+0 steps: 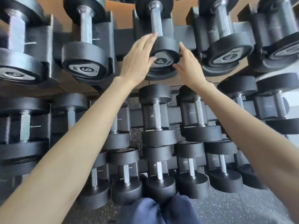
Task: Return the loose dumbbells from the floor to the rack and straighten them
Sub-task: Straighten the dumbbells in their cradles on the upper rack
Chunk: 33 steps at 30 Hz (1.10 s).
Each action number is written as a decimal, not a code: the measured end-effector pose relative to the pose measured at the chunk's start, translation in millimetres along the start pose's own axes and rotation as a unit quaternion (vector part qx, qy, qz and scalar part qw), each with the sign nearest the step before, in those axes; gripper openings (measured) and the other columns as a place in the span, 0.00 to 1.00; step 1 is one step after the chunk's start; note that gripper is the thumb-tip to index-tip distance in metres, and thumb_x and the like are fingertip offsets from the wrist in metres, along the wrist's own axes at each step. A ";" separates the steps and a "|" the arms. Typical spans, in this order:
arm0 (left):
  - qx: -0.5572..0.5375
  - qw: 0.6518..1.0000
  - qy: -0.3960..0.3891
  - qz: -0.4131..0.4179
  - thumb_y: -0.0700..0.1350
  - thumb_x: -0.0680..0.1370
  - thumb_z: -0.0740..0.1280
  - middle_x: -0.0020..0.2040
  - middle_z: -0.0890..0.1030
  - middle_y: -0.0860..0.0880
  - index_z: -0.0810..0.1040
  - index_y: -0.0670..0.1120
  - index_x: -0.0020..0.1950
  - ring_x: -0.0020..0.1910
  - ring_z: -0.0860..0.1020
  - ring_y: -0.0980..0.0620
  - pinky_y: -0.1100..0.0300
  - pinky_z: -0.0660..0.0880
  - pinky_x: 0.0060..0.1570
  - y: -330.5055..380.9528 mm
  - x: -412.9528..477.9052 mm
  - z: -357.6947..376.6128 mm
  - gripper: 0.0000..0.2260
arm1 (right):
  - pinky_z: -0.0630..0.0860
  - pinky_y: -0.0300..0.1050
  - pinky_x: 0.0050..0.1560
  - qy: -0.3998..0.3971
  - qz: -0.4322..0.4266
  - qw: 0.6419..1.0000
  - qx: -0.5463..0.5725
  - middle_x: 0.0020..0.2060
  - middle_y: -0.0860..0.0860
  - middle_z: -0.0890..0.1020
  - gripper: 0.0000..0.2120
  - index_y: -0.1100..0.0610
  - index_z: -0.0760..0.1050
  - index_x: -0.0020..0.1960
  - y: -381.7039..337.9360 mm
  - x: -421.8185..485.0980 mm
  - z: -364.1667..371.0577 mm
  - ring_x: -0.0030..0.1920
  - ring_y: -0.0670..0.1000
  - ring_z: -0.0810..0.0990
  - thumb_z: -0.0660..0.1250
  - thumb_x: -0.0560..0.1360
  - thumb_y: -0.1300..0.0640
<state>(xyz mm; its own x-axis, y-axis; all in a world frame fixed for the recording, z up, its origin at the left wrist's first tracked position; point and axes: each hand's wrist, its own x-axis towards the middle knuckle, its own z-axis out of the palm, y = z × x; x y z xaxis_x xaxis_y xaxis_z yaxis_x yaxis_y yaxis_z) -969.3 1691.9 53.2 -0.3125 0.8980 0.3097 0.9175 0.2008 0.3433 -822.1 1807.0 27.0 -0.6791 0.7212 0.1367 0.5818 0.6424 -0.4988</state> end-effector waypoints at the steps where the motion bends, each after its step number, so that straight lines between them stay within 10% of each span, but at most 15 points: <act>1: -0.006 1.000 0.019 -0.006 0.43 0.79 0.64 0.72 0.66 0.47 0.60 0.46 0.75 0.70 0.65 0.48 0.48 0.70 0.63 -0.7 2.3 0.9 0.26 | 0.65 0.49 0.66 -0.003 0.006 1.000 0.026 0.71 0.55 0.66 0.32 0.59 0.54 0.74 1.0 5.5 0.5 0.69 0.55 0.66 0.65 0.75 0.60; 11: -0.166 0.972 0.149 -0.073 0.35 0.75 0.66 0.65 0.75 0.45 0.71 0.41 0.68 0.65 0.71 0.50 0.63 0.64 0.67 -14.7 -7.0 24.1 0.21 | 0.69 0.49 0.59 -0.043 -0.073 0.995 0.053 0.62 0.56 0.73 0.23 0.60 0.64 0.66 4.3 23.4 -10.1 0.61 0.56 0.72 0.67 0.73 0.61; 24: -0.351 0.899 0.130 -0.229 0.46 0.70 0.71 0.63 0.78 0.47 0.69 0.44 0.67 0.63 0.75 0.50 0.48 0.70 0.65 -34.8 -21.9 58.3 0.27 | 0.71 0.56 0.53 -0.036 -0.238 0.953 -0.183 0.56 0.60 0.73 0.24 0.62 0.65 0.67 -44.3 37.4 -42.4 0.58 0.62 0.70 0.67 0.74 0.58; 33: -0.201 0.978 0.052 -0.002 0.44 0.71 0.73 0.67 0.72 0.51 0.69 0.47 0.70 0.66 0.69 0.52 0.62 0.63 0.67 -3.3 16.8 17.3 0.29 | 0.70 0.53 0.56 -0.020 -0.155 0.983 -0.094 0.55 0.59 0.74 0.29 0.56 0.64 0.71 -14.6 24.3 -42.4 0.55 0.60 0.73 0.69 0.72 0.59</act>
<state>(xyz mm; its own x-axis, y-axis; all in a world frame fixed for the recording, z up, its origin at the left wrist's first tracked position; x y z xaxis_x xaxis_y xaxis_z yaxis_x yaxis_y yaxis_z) -973.3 1713.1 41.9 -0.3575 0.8491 0.3888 0.7520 0.0148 0.6590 -828.1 1826.2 73.9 -0.8515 0.4751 0.2220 0.4143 0.8689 -0.2709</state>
